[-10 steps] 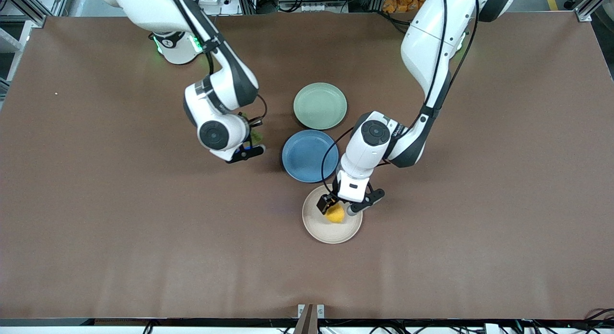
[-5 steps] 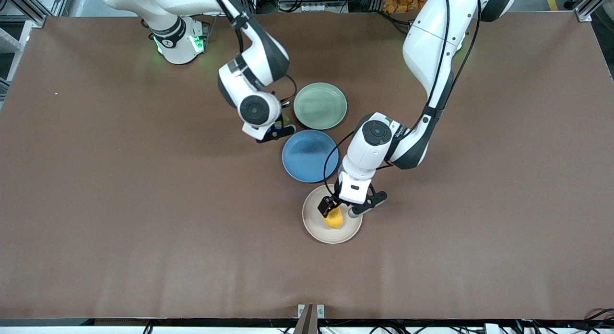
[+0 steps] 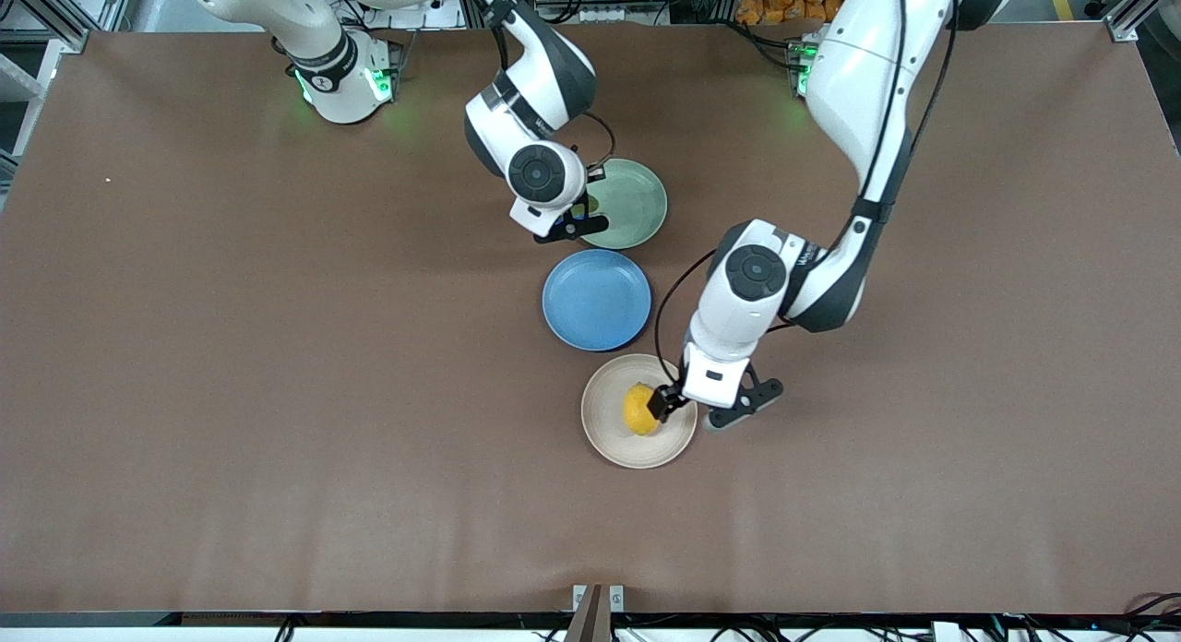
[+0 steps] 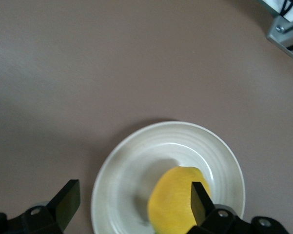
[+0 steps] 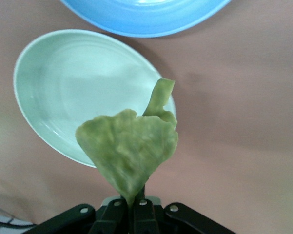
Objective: Place lemon and lettuce in plates
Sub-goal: 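Release the lemon on the cream plate while the right gripper carries lettuce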
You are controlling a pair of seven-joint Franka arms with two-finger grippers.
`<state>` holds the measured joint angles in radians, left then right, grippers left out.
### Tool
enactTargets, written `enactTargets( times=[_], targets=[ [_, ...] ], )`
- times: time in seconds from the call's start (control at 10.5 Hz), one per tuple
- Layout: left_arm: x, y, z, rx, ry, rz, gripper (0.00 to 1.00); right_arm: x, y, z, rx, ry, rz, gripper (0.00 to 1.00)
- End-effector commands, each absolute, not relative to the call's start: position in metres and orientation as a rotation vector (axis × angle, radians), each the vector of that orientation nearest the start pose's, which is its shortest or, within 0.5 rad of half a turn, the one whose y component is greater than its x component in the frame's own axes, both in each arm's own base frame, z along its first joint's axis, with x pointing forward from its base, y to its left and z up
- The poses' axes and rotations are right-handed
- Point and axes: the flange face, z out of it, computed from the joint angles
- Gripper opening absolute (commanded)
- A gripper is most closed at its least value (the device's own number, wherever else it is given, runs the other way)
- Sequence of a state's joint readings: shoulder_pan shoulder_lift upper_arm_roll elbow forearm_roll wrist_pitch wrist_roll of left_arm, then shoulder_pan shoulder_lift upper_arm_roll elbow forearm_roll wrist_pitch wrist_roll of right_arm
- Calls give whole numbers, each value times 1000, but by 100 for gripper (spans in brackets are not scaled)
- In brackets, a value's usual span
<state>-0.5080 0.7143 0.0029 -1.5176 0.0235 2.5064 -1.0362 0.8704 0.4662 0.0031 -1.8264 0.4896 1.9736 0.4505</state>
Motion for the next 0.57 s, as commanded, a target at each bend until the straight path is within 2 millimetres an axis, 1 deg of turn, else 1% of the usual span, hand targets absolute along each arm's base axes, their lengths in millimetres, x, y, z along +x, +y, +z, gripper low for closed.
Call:
enactTargets(
  times=[0.0,0.1,0.19,0.38,0.48],
  targets=[
    [653,-322,293,-3135,-857,-291,100,363,527,244,-2916,-127,727,0],
    [658,-298,305,-3091,-914,-226,100,359,541,232,-2929,-99,714,0],
    [669,-258,320,-3041,-996,-187,100,356,550,220,-2936,-73,687,0],
    [686,-200,337,-2981,-1126,-177,100,350,557,198,-2947,-62,642,0],
    [691,-173,340,-2953,-1176,-173,100,346,559,197,-2948,-71,638,0]
  ],
)
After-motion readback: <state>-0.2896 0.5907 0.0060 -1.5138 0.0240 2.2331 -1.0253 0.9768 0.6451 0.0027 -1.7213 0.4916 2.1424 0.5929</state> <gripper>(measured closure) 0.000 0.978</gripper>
